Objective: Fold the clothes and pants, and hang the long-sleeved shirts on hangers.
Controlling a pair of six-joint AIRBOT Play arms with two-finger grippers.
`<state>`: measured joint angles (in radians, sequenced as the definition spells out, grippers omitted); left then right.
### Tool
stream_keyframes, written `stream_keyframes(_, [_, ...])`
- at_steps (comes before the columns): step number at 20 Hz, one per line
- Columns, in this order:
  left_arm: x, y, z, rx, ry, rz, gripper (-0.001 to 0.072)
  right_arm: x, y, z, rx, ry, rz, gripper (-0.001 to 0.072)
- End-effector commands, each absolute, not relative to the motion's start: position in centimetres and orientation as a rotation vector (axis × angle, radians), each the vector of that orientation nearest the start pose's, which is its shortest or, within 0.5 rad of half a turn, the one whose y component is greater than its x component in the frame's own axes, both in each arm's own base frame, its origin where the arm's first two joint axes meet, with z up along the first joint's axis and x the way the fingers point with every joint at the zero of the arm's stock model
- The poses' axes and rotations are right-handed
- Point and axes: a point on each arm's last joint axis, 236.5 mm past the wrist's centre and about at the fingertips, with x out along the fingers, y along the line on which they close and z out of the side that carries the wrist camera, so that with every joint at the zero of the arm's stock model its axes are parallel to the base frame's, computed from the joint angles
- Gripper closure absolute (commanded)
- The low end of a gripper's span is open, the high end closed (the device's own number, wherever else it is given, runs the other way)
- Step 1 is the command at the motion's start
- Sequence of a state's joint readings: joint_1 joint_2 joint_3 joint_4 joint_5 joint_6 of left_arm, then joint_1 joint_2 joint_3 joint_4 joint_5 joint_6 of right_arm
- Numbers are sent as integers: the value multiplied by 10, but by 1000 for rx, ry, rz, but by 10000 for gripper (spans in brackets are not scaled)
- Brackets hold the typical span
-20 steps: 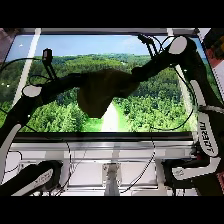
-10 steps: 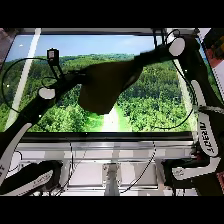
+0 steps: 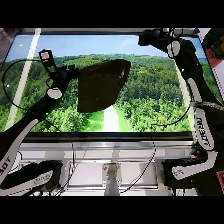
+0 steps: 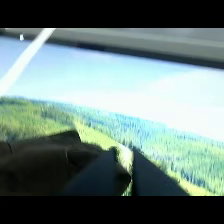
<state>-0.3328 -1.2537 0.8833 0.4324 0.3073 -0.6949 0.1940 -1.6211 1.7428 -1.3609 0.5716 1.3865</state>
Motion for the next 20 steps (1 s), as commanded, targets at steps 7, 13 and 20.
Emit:
stream_keyframes(7, [454, -148, 93, -332, 530, -429, 695, 515, 106, 93, 122, 959, 563, 690])
stream_keyframes(13, [351, -51, -39, -388, 1236, -214, 693, 454, 133, 102, 728, 1129, 1113, 686])
stream_keyframes(20, [329, -64, -76, -422, 1374, -238, 208, 493, 158, 80, 760, 1070, 1003, 408])
